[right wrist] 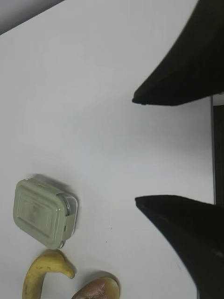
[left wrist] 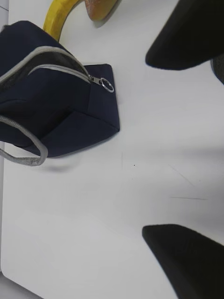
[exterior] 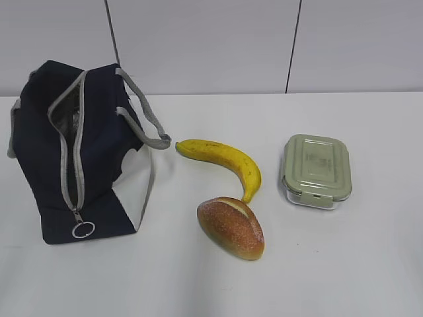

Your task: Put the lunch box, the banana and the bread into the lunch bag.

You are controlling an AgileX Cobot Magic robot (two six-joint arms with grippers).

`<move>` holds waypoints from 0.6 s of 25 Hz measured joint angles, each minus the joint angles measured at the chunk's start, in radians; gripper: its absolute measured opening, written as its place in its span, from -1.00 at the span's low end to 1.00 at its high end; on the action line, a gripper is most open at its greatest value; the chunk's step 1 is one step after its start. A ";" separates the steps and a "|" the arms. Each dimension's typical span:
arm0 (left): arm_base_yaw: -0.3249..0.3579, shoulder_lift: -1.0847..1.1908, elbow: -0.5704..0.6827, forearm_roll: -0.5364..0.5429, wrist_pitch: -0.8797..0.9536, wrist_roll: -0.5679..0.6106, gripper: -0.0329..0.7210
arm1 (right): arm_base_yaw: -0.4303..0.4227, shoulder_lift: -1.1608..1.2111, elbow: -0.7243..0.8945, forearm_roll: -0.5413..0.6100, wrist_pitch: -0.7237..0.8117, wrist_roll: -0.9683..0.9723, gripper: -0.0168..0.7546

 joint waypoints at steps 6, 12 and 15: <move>0.000 0.000 0.000 0.000 0.000 0.000 0.80 | 0.000 0.000 0.000 0.000 0.000 0.000 0.21; 0.000 0.000 0.000 0.000 0.000 0.000 0.75 | 0.000 0.000 0.000 0.000 0.000 0.000 0.21; 0.000 0.000 0.000 -0.015 -0.002 -0.001 0.73 | 0.000 0.000 0.000 0.000 0.000 0.000 0.21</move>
